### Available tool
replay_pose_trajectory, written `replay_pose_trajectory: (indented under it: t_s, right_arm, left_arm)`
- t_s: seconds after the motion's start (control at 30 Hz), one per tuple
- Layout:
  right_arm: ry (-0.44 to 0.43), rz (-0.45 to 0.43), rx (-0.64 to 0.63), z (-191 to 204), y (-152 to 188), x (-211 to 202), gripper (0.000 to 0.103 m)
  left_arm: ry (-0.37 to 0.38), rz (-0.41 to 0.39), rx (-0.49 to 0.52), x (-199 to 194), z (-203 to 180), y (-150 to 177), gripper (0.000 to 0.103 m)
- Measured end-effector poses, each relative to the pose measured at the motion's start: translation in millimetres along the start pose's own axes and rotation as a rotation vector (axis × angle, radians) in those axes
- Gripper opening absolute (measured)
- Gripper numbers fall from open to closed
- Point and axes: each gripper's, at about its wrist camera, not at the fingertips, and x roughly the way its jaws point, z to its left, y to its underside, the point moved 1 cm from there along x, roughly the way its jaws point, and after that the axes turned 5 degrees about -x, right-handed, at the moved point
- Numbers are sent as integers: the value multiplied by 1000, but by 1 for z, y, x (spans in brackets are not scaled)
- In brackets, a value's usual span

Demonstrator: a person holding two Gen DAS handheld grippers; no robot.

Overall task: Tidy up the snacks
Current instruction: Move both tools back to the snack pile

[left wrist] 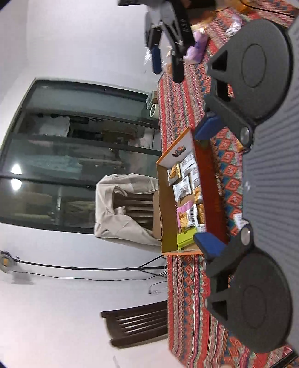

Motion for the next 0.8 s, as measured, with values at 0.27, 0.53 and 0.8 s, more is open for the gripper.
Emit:
replay_pose_trajectory:
  t_s: [0.27,0.53,0.8]
  right_arm:
    - [29,-6,-67,48,55,-90,90]
    - [-5,11,43,88,141,-140,90]
    - [7,88,201,116,232,-150,92]
  left_arm:
    - [-26,-28,-10,-84,-34,71,99]
    - [-114,26,-117,-115,-50,148,101]
    - [-185,149,-199,-117,-37,201,101]
